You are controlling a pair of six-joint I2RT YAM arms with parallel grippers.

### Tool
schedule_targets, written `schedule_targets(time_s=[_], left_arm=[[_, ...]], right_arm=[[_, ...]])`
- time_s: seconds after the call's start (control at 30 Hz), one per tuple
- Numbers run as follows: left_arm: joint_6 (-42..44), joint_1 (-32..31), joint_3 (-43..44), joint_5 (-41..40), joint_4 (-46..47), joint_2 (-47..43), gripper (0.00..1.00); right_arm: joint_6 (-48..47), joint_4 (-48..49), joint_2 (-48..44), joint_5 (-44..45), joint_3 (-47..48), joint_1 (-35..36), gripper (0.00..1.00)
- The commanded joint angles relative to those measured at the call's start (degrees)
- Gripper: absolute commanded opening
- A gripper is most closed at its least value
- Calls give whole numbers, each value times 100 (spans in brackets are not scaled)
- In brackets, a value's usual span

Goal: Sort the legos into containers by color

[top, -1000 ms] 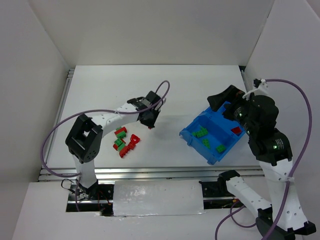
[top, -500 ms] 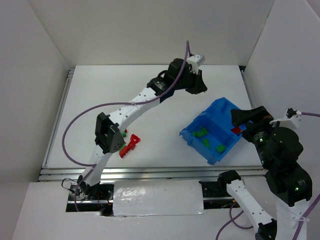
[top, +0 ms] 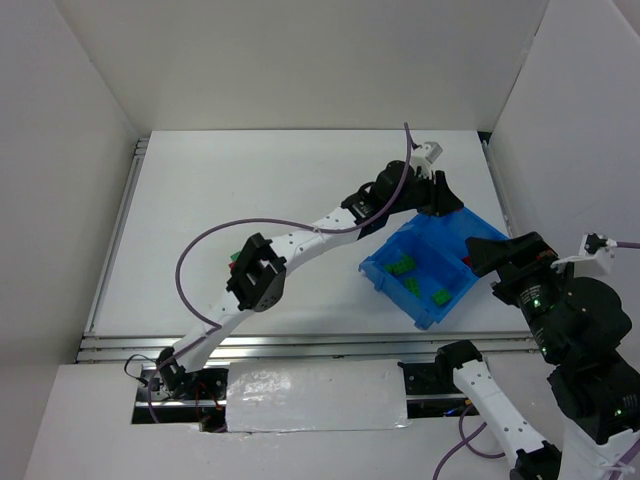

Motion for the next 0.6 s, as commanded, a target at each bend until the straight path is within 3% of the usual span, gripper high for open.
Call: schedule_targets(time_s=[0.0, 0.17, 0.43, 0.57], left_arm=[[-297, 37, 170, -146, 665, 191, 51], [-149, 55, 240, -304, 595, 200, 98], [98, 300, 108, -76, 499, -204, 100], [125, 318, 30, 205, 375, -187, 93]], right_arm=[[-167, -195, 6, -191, 227, 39, 99], [-334, -56, 76, -437, 166, 39, 99], [-360, 261, 129, -649, -89, 31, 99], [-387, 297, 112, -596, -116, 31, 99]])
